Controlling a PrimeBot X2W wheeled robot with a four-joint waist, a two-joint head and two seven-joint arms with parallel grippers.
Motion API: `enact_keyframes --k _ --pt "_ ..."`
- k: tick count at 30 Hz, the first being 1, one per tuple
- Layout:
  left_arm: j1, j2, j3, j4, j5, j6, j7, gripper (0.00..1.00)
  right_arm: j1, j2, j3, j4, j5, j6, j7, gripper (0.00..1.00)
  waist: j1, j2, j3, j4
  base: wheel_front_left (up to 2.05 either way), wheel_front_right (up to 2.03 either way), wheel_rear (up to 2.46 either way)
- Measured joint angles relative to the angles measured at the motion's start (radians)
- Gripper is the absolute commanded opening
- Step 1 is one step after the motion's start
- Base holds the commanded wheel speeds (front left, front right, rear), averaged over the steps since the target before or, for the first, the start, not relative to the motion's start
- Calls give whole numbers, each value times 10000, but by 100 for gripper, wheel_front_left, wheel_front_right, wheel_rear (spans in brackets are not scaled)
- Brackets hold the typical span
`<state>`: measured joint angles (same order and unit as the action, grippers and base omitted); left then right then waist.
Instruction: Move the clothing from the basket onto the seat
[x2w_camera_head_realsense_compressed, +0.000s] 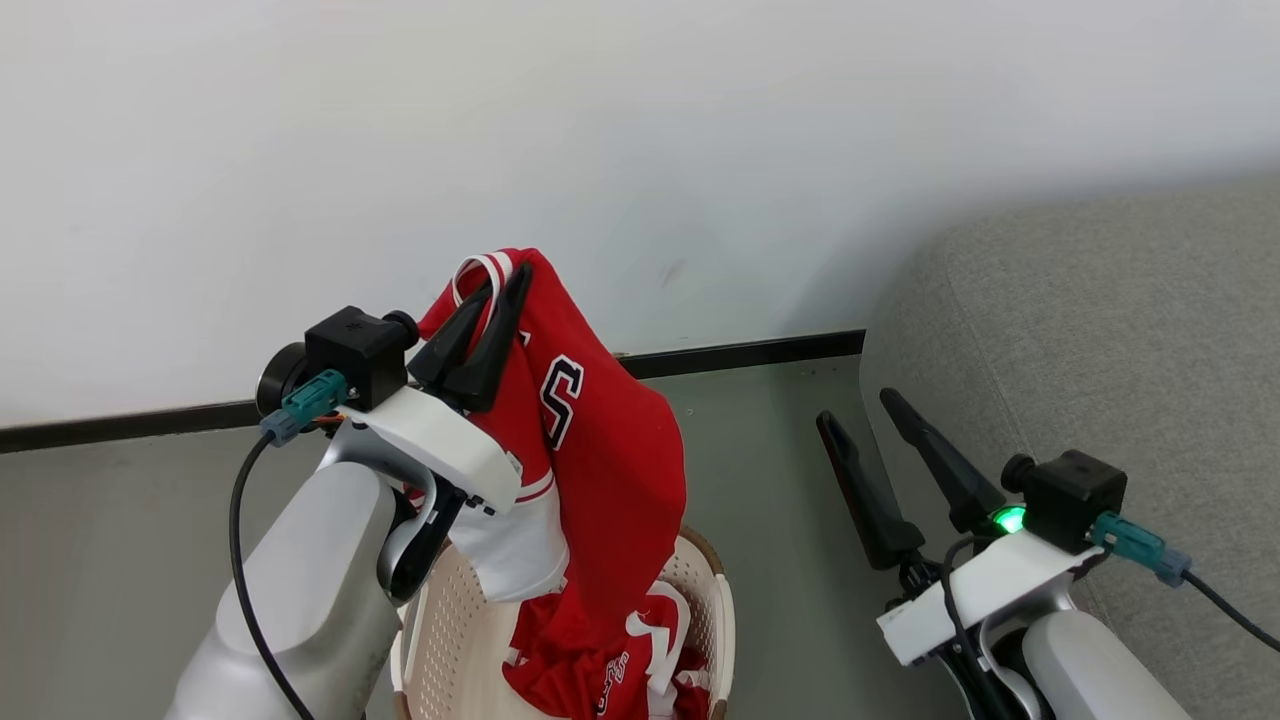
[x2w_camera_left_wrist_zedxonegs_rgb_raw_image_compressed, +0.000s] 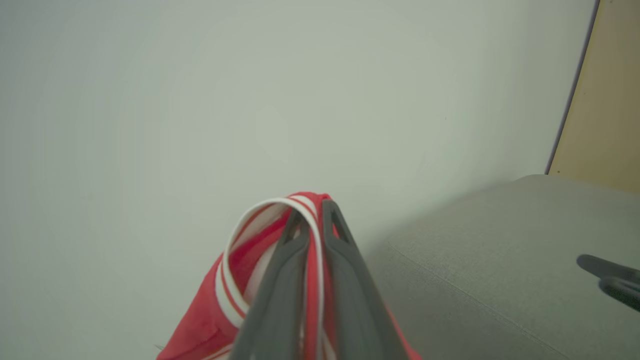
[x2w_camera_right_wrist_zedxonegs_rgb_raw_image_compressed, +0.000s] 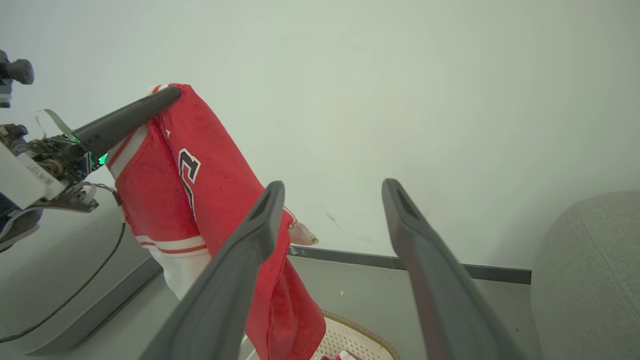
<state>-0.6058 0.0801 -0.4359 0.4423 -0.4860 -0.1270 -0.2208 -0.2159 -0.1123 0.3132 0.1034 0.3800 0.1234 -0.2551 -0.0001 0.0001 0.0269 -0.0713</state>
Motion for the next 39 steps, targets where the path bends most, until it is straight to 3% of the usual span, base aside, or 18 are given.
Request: enact_keyframes --k 15,24,39 --pt "-268 -125 -667 -426 -71 -2 355 0 310 -752 1459 1014 606 0 0 100 0 0 -393 156 0 0 0" --pt "-421 -259 -926 -794 -378 -2 539 0 41 -732 3032 1546 1258 0 46 100 0 0 -400 421 0 0 0" --pt "-436 -387 -1808 -1492 -986 -2 899 0 -1378 -587 4265 2569 2105 0 44 100 1 0 -370 857 0 0 0"
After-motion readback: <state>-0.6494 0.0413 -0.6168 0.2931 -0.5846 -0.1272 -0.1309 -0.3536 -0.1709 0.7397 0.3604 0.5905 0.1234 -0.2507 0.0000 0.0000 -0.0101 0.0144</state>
